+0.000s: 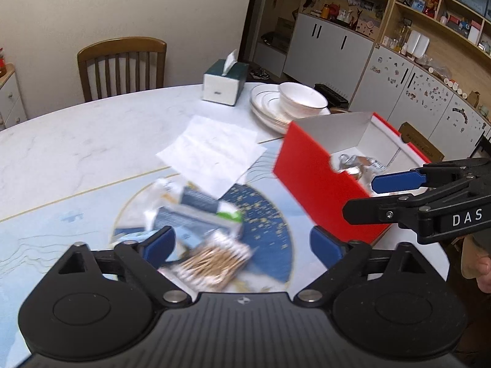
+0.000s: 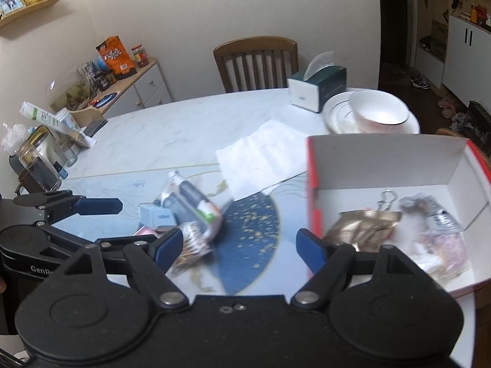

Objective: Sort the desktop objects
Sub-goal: 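Withdraw both tools from the shoebox back to the table pile, then grasp the light blue box with the left tool while the right tool grasps the white bead bag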

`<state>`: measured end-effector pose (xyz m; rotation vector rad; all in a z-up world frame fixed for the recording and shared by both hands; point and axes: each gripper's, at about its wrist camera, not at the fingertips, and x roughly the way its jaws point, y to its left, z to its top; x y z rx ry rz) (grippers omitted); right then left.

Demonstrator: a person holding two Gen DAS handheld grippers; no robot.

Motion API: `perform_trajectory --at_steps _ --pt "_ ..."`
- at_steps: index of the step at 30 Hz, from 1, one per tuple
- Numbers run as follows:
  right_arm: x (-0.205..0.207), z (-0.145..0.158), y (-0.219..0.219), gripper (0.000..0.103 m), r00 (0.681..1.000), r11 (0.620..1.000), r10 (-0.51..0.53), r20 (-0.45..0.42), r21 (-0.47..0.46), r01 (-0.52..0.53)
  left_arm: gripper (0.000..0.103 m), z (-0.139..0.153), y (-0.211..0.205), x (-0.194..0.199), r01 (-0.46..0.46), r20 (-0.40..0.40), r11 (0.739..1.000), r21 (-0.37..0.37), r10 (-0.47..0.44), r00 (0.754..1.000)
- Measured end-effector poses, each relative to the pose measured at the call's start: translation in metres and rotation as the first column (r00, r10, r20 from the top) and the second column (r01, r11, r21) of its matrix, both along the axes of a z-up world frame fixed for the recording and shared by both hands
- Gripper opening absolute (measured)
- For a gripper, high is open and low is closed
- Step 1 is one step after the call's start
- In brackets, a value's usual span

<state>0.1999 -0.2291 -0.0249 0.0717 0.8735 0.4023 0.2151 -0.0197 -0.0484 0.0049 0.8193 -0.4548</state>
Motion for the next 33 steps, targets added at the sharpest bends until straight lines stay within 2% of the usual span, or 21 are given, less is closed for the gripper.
perform_trajectory --at_steps 13,20,33 --pt "0.004 -0.033 0.057 0.081 0.997 0.999 -0.019 -0.071 -0.045 0.015 0.103 -0.028 0.061 0.011 -0.004 -0.027 1.000 0.028 0.005 1.000" --pt "0.011 -0.044 0.073 0.081 0.995 0.997 -0.019 -0.100 -0.070 0.012 0.103 -0.041 0.081 0.030 -0.028 -0.054 1.000 0.006 0.029 0.998" --pt "0.033 -0.074 0.092 0.081 0.987 0.995 0.004 -0.159 -0.100 -0.020 0.103 -0.063 0.073 0.071 -0.008 -0.138 1.000 -0.030 0.004 0.990"
